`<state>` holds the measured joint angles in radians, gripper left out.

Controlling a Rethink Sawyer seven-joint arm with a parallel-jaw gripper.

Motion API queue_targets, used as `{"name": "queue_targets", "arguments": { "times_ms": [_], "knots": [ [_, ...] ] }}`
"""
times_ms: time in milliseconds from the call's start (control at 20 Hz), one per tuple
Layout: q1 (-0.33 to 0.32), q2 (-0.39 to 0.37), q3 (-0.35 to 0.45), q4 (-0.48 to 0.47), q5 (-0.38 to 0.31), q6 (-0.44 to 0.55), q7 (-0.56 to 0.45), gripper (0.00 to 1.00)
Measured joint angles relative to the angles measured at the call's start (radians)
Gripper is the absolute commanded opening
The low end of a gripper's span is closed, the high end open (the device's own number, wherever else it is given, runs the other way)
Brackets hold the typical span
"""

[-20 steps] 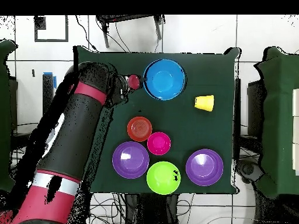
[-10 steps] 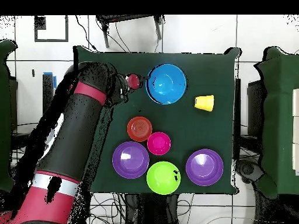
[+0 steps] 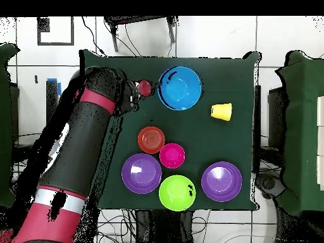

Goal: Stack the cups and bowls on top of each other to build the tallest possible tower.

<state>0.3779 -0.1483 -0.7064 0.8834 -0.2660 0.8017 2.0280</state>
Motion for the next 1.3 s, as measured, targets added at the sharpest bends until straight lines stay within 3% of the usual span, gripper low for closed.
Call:
{"name": "queue_targets", "arguments": {
  "times_ms": [600, 1000, 1300],
  "knots": [
    [0.000, -0.040, 0.000, 0.015, 0.000, 0.000, 0.000, 1.00],
    [0.012, -0.135, 0.000, 0.058, 0.000, 0.000, 0.000, 1.00],
    [0.061, -0.220, -0.001, 0.140, -0.001, -0.001, 0.000, 1.00]
  ]
}}
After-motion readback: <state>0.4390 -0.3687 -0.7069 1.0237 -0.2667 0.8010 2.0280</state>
